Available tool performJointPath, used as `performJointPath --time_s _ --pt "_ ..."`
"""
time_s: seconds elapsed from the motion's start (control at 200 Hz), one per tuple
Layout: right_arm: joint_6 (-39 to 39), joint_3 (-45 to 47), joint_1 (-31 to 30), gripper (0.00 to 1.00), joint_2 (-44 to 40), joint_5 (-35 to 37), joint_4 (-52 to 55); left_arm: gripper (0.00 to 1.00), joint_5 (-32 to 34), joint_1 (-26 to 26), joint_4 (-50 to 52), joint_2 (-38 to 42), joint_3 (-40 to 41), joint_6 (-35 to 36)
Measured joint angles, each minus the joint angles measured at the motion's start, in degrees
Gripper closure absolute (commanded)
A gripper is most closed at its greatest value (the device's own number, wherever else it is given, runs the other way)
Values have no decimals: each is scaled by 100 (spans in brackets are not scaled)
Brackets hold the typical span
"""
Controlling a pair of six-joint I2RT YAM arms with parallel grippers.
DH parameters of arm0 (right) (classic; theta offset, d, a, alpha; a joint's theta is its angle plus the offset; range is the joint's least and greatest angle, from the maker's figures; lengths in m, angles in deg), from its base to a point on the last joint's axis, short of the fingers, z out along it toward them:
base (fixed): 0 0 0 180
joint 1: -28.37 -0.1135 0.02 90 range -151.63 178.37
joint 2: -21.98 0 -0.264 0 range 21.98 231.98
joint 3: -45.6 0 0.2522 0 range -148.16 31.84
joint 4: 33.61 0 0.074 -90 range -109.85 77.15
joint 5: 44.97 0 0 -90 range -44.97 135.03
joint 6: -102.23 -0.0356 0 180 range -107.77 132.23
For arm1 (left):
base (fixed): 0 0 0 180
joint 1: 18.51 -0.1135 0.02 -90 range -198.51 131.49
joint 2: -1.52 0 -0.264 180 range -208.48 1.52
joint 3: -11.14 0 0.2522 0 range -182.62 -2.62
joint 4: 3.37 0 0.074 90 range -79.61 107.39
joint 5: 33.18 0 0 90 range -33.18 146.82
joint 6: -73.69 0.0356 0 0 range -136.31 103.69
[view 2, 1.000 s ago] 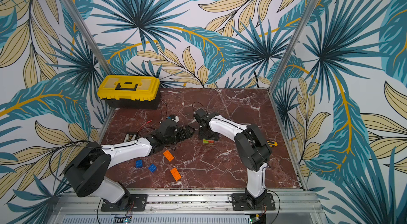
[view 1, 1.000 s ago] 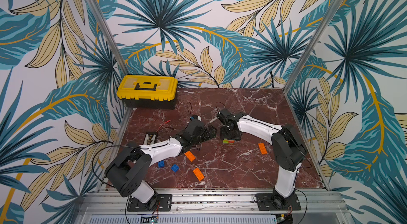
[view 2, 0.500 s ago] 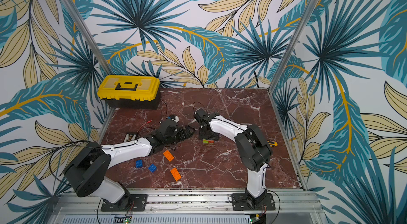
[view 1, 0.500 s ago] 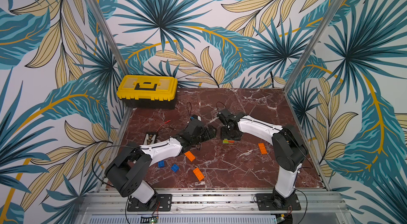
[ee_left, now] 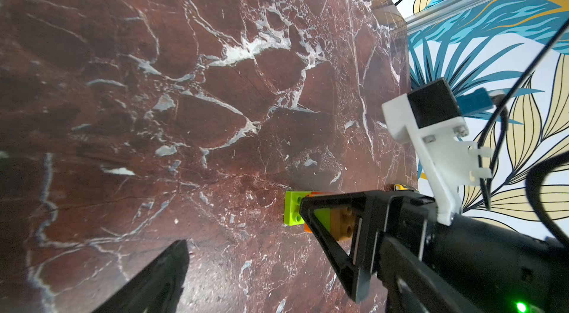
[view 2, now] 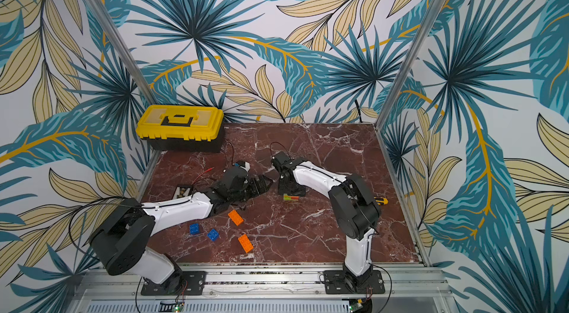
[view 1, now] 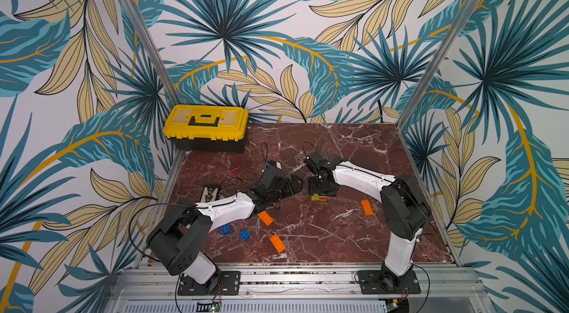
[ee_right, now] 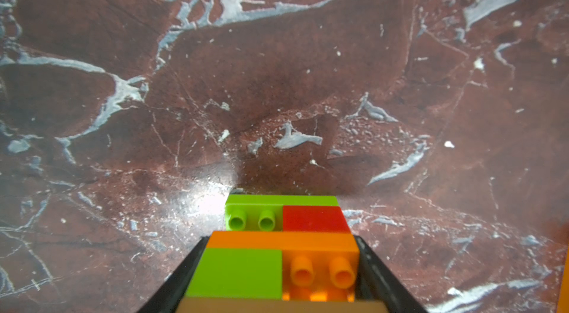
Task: Assemble the number 5 with lego
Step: Assemble the lego brick with the lego brick.
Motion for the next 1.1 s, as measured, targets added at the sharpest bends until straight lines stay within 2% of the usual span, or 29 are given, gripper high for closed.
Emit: performJointPath --time_s 1.096 --pt "83 9 15 32 -28 -55 2 0 -20 0 129 87 2 11"
